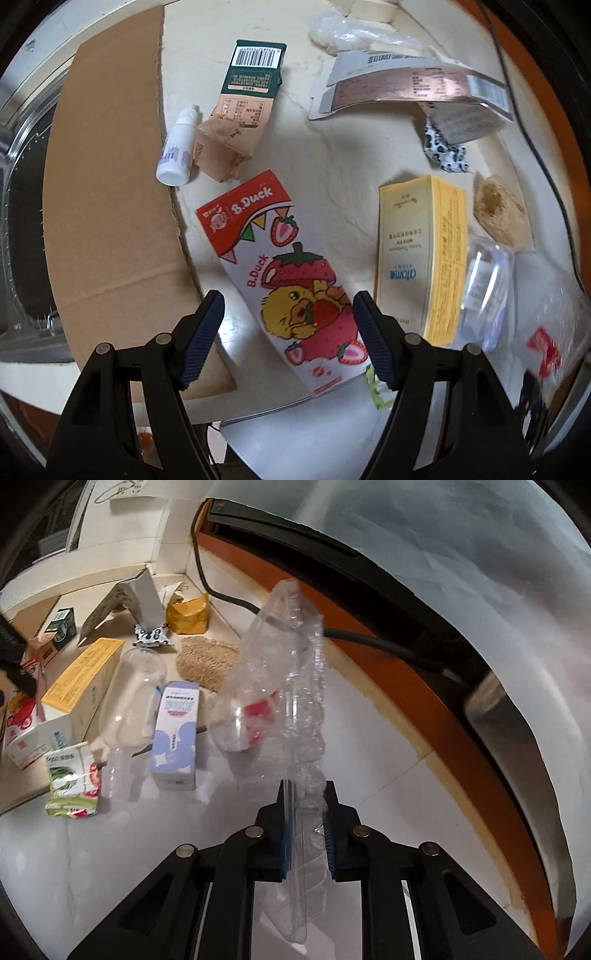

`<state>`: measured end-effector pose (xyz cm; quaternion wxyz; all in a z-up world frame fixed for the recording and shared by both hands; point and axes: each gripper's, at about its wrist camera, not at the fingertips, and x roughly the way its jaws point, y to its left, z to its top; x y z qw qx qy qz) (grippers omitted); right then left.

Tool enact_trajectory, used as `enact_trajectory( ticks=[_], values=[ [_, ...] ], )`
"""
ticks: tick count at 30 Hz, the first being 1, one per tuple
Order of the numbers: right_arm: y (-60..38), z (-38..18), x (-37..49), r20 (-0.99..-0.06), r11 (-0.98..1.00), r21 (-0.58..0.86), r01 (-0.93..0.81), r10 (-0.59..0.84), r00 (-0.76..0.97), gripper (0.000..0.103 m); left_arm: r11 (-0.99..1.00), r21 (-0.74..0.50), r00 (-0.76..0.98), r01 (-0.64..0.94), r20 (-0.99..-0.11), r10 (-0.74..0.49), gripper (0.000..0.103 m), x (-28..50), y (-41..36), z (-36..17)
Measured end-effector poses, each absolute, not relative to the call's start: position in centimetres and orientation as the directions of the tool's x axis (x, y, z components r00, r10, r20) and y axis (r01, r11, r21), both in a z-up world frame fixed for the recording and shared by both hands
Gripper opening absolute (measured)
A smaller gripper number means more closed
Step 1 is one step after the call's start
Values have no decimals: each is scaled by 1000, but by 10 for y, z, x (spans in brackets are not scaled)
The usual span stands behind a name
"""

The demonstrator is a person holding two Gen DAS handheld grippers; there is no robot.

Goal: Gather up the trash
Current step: 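Grasp the B.Duck strawberry carton with the left gripper while the right gripper holds the plastic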

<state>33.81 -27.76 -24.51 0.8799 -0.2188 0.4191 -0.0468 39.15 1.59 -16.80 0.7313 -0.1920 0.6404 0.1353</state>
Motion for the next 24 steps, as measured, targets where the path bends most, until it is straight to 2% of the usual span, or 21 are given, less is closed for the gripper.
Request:
enact_trajectory(
  ticks=[7,8,15,20,24],
  values=[
    [-281,-244,315,-720,906,-411,-104,-253,646,14,874,-50,105,-483,-994,1,70,400,3,-186],
    [-285,-242,316,-721,907,-408,-105,-250,646,14,872,-54,102,-487,-995,-4,65,399,3,-188],
    [-294,-216,310,-742,931,-347,-111,-200,640,14,893,-10,173,-449,-982,77,55,376,-7,-166],
    [-288,-183,289,-769,959,-260,-114,-134,625,14,924,-68,241,-377,-970,27,54,336,-12,-132],
    [-274,-147,240,-789,976,-173,-130,-59,612,14,961,-129,308,-244,-950,-49,54,282,-15,-98]
  ],
)
